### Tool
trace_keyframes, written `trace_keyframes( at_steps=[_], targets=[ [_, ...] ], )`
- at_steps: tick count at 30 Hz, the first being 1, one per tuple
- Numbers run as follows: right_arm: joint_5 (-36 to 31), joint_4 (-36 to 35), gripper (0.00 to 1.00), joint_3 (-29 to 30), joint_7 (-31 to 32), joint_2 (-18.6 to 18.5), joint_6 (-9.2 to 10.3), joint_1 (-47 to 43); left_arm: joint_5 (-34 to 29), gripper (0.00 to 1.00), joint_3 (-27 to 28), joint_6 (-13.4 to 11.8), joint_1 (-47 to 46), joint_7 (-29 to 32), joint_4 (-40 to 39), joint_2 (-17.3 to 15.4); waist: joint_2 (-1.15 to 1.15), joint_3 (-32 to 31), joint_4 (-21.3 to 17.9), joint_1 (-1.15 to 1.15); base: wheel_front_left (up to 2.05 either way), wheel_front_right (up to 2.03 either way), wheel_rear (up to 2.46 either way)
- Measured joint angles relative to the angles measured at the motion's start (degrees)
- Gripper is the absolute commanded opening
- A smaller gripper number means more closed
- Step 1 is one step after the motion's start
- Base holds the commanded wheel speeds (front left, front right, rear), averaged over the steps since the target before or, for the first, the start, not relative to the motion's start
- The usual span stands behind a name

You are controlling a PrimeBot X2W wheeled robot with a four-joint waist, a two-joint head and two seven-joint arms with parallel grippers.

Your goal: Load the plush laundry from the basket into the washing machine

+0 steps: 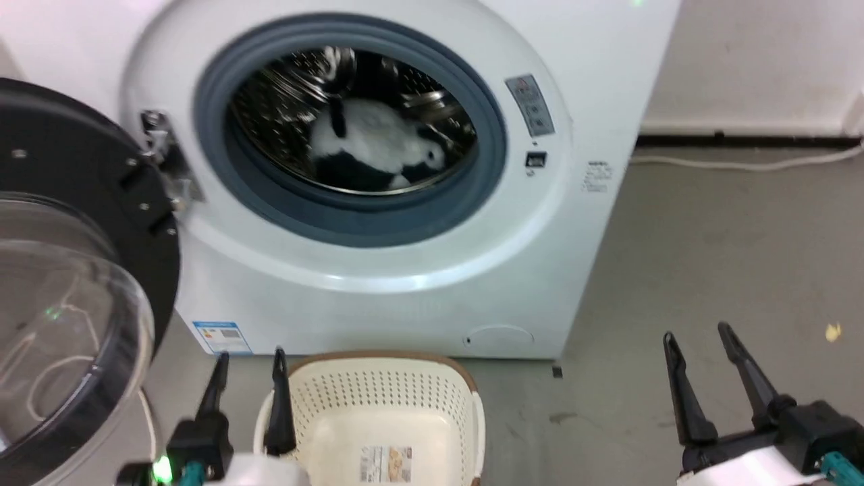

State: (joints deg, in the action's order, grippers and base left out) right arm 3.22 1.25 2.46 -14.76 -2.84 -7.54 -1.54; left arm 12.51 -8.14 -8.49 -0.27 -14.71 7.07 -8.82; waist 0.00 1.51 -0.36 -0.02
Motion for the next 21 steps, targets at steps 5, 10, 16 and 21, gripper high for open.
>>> trace_keyframes(
  at_steps=[5,10,16,21],
  targets=[
    [0.49,0.56,1.0,-0.53,0.0,-0.02,0.0,-1.48,-1.6,1.0,0.78,0.59,3.59,-0.04,-1.62,1.3,0.0,-1.8,1.59,0.01,0.0,0.0,0.0],
    [1.04,1.09,0.0,-0.81,0.03,-0.02,0.0,-1.49,-2.31,0.0,1.14,2.1,4.0,0.04,-1.48,1.69,0.0,-2.15,1.97,0.02,0.0,0.0,0.0],
    [1.04,1.09,0.0,-0.86,0.12,-0.02,0.0,-1.49,-2.33,0.0,1.25,2.11,4.0,0.24,-1.51,1.75,0.0,-2.14,1.93,0.02,0.0,0.0,0.0],
    [1.02,1.07,0.0,-0.91,1.05,-0.02,0.0,-1.48,-2.63,0.0,1.48,2.35,3.96,0.93,-1.64,1.91,0.0,-2.11,1.85,0.02,0.0,0.0,0.0]
  ],
)
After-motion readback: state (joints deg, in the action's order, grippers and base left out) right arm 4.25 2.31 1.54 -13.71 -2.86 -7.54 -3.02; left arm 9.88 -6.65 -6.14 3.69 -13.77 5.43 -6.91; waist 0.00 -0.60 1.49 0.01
